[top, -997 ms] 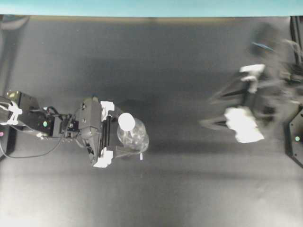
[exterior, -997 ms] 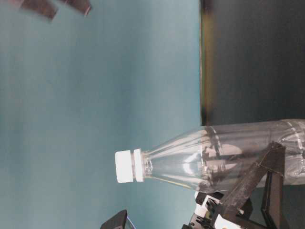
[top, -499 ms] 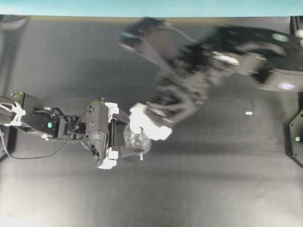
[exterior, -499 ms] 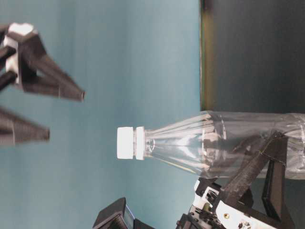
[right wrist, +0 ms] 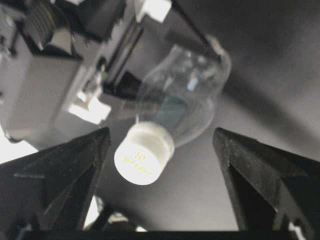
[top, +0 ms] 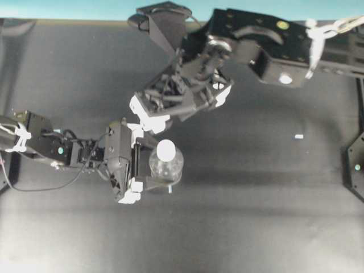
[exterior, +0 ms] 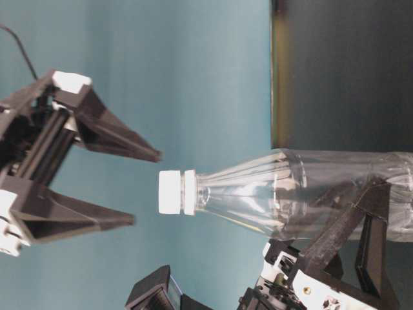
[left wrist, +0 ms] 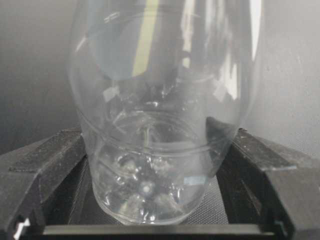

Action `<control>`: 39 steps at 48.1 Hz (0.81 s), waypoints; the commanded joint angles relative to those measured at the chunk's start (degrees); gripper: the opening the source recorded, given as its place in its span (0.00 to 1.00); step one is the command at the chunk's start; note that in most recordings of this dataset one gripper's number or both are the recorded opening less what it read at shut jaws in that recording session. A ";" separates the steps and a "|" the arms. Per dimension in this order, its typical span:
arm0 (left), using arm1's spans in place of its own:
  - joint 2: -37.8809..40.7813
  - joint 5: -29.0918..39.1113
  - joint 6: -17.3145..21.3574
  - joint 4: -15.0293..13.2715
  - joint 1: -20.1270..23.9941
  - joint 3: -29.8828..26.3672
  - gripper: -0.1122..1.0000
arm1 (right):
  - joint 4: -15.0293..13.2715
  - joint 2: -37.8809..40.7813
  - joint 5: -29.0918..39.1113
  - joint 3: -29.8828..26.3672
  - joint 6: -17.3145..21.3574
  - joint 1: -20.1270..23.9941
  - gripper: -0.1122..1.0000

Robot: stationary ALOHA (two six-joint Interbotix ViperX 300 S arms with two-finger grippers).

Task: Open the bottle cap by holding the bottle with the left arm and twisting the cap with the right arm.
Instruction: 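Swing the right gripper over toward the white bottle cap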

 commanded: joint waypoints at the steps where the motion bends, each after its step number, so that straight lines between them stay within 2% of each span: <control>1: 0.44 0.70 0.00 0.18 -0.26 0.09 0.84 | 0.09 0.26 0.00 -0.26 0.18 4.48 0.80; 17: 0.35 1.05 -0.09 0.18 0.00 0.26 0.84 | -0.26 0.53 -0.18 0.00 0.18 6.68 0.79; 31: 0.44 1.05 -0.09 0.18 0.00 0.26 0.84 | -5.19 0.70 0.09 0.44 0.18 6.15 0.77; 39: 0.44 1.05 -0.09 0.18 0.00 0.18 0.84 | -5.54 1.05 0.09 -0.18 0.09 5.98 0.77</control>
